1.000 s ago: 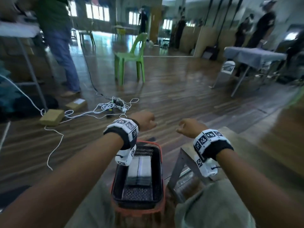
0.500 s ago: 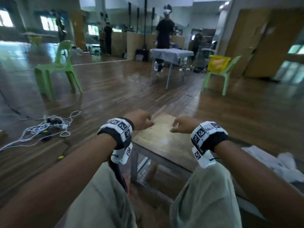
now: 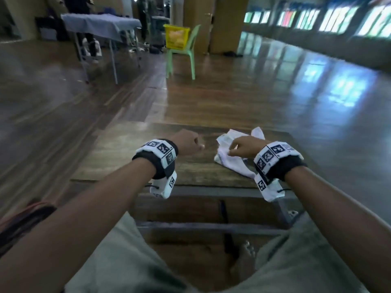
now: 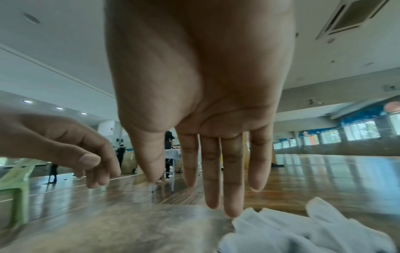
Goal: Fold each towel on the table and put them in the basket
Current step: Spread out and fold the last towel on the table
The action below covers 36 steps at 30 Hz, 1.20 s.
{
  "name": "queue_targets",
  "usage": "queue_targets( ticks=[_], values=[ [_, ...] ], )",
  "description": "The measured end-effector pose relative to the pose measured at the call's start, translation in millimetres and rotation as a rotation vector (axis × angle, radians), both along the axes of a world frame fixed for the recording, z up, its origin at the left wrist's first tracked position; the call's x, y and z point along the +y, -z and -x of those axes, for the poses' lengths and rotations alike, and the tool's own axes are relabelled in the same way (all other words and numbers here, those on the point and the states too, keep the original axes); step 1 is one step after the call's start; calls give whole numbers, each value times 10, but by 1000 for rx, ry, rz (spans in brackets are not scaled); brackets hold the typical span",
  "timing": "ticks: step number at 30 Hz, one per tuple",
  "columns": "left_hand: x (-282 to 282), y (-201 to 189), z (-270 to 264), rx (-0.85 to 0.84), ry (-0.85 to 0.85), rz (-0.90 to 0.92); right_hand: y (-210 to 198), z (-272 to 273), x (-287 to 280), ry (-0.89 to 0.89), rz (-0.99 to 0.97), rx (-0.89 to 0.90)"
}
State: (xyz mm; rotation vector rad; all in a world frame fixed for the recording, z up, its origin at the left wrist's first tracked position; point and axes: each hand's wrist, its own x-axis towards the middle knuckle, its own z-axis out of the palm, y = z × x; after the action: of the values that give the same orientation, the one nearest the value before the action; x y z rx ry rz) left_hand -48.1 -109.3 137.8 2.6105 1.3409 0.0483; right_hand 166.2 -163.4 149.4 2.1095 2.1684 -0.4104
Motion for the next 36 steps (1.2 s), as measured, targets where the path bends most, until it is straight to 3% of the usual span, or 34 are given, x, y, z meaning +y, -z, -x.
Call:
queue_targets(
  ticks=[8, 13, 20, 29, 33, 36],
  values=[
    [98, 526, -944, 12, 173, 126, 568, -823, -96, 208, 65, 75],
    [227, 916, -1422, -2, 177, 146, 983, -1135, -134, 376, 81, 86],
    [387, 1284, -1978, -55, 265, 47, 1509, -1298, -70, 522, -75, 216],
    [496, 1393, -2213, 22, 302, -30, 1548, -1386, -41, 442, -249, 322],
    [519, 1237, -2174, -81, 360, -36, 1440, -1502, -80, 396, -338, 406],
    [591, 986, -2107, -46, 372, -159, 1246, -1599, -122, 369, -439, 419]
  ],
)
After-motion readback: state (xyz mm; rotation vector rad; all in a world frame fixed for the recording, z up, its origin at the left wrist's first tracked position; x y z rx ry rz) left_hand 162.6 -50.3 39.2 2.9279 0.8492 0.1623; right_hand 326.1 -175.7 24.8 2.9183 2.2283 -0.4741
